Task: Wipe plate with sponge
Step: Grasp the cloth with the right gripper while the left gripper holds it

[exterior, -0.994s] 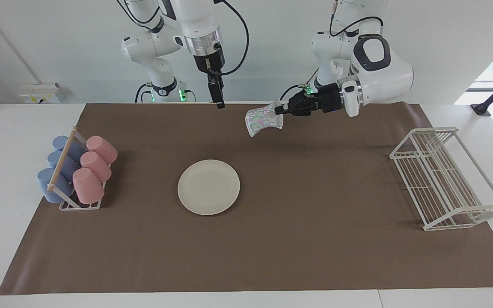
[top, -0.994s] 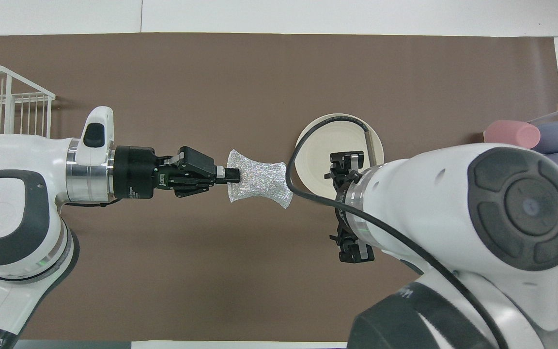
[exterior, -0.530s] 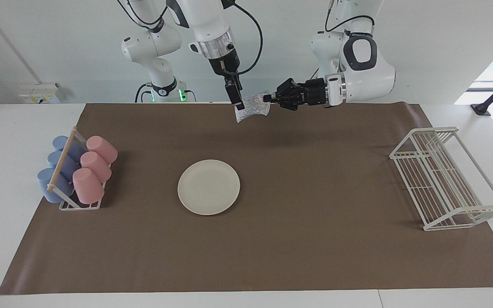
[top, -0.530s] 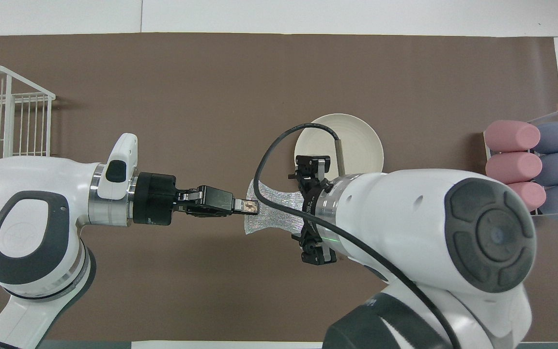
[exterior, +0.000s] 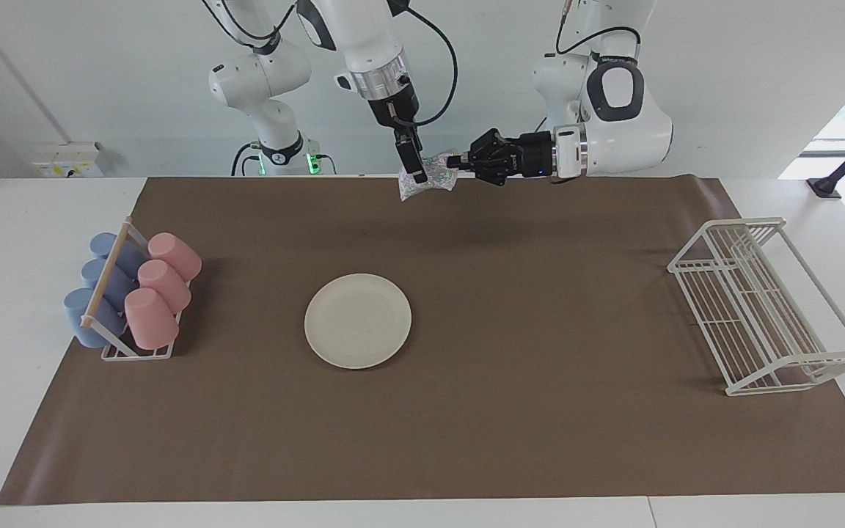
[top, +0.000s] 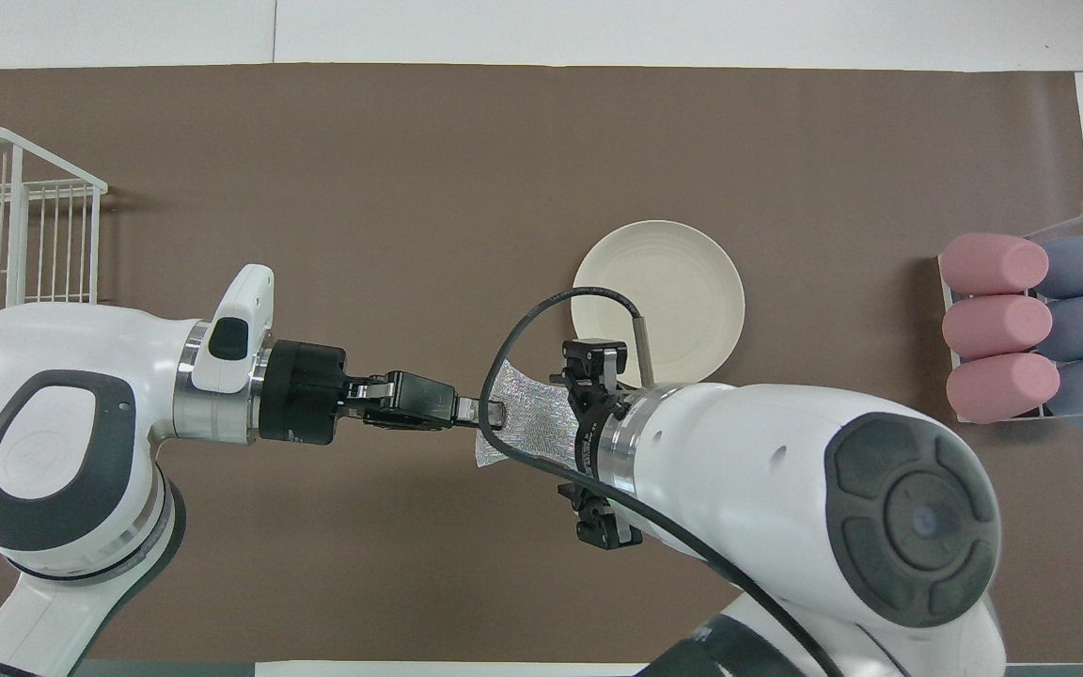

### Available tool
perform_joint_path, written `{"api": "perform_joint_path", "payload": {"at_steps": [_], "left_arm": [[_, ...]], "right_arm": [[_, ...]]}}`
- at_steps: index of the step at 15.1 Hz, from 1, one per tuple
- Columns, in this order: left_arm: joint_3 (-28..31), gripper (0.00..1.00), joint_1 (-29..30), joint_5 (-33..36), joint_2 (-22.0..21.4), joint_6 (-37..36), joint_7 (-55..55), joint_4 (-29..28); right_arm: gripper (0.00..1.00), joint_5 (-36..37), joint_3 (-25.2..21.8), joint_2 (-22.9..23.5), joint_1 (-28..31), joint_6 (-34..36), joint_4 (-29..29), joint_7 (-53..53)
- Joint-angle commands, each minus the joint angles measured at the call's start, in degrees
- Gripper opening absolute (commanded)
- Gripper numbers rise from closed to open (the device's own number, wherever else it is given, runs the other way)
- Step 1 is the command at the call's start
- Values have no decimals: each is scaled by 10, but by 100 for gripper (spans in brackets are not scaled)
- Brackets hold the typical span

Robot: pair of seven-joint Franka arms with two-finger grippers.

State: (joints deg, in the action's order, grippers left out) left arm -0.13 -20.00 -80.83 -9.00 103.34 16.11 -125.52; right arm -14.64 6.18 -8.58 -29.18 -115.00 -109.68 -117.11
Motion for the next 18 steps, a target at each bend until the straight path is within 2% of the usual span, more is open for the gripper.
{"api": "perform_joint_path", "payload": {"at_steps": [1, 3, 5, 6, 7, 15, 16, 17, 18], "left_arm": [[7, 0, -1, -10, -16, -13, 11, -17], [7, 0, -1, -10, -16, -15, 11, -17], [7, 0, -1, -9, -16, -17, 11, -17], [7, 0, -1, -9, -16, -18, 11, -17], [7, 0, -1, -9, -16, -18, 11, -18], [7, 0, -7, -5, -16, -18, 7, -18], [7, 13, -7, -2, -16, -18, 3, -18], [7, 66, -7, 1, -17, -18, -4, -17], [6, 100, -7, 9, -18, -17, -28, -17]], "right_arm": [[64, -11, 1, -13, 3, -15, -18, 7], [61, -11, 1, -13, 4, -15, -18, 7], [43, -11, 1, -13, 3, -13, -19, 7], [19, -11, 1, -14, 4, -9, -19, 9], [0, -11, 1, -15, 4, -9, -20, 18], [0, -10, 1, -14, 7, -15, -20, 25], [0, -11, 1, -14, 8, -15, -20, 25], [0, -10, 1, -14, 8, -15, -19, 25], [0, -10, 0, -14, 8, -9, -19, 24]]}}
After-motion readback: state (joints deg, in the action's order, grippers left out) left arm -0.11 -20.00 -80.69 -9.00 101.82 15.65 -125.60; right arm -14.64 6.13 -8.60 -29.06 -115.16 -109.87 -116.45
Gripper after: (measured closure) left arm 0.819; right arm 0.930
